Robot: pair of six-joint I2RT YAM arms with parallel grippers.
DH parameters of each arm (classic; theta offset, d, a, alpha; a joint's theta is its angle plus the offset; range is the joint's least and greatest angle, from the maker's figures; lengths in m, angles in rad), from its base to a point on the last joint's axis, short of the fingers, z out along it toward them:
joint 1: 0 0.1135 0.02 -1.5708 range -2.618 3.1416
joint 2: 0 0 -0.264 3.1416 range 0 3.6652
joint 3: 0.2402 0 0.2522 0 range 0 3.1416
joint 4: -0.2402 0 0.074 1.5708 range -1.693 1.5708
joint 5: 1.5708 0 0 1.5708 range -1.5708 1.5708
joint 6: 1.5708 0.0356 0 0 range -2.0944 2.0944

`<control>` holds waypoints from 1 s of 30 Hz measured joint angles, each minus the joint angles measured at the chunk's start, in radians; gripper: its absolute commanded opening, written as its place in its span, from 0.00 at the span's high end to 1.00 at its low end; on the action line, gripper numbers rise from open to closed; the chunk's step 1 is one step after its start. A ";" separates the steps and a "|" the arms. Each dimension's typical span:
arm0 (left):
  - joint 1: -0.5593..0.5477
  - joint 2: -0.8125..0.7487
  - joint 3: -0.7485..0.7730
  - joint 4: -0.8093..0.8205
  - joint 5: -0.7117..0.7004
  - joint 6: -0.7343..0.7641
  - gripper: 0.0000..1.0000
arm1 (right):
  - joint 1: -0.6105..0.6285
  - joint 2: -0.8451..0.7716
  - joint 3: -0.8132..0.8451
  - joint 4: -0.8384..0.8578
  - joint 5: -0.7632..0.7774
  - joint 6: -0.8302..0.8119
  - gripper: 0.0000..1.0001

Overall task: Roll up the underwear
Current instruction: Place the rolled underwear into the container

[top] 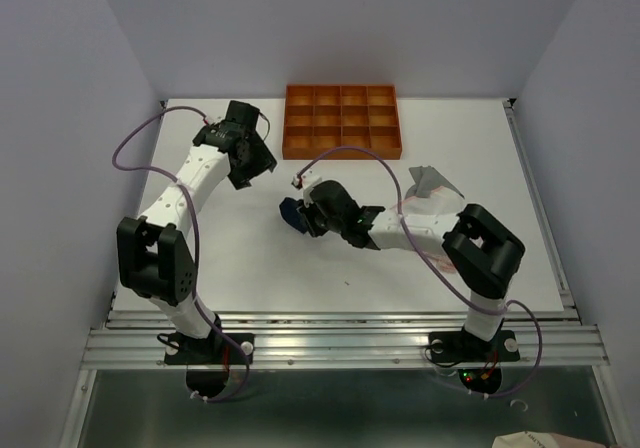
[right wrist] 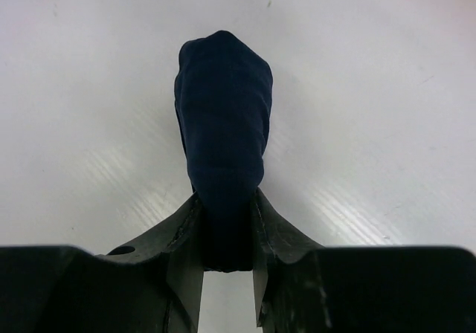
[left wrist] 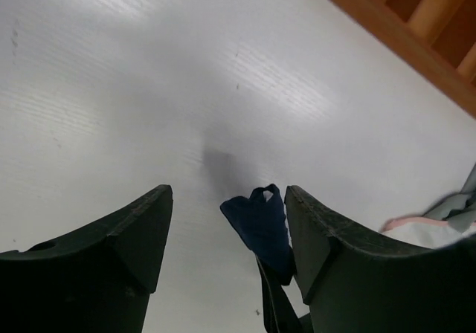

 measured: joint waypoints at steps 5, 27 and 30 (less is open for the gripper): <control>0.015 0.007 0.087 0.016 -0.003 0.026 0.27 | -0.081 -0.074 0.001 0.018 -0.053 -0.002 0.99; 0.035 0.680 0.761 0.158 0.081 0.348 0.33 | -0.628 -0.075 0.228 0.014 -0.162 -0.228 0.99; 0.035 0.748 0.814 0.163 0.088 0.388 0.36 | -0.681 -0.038 0.264 0.008 -0.162 -0.265 0.99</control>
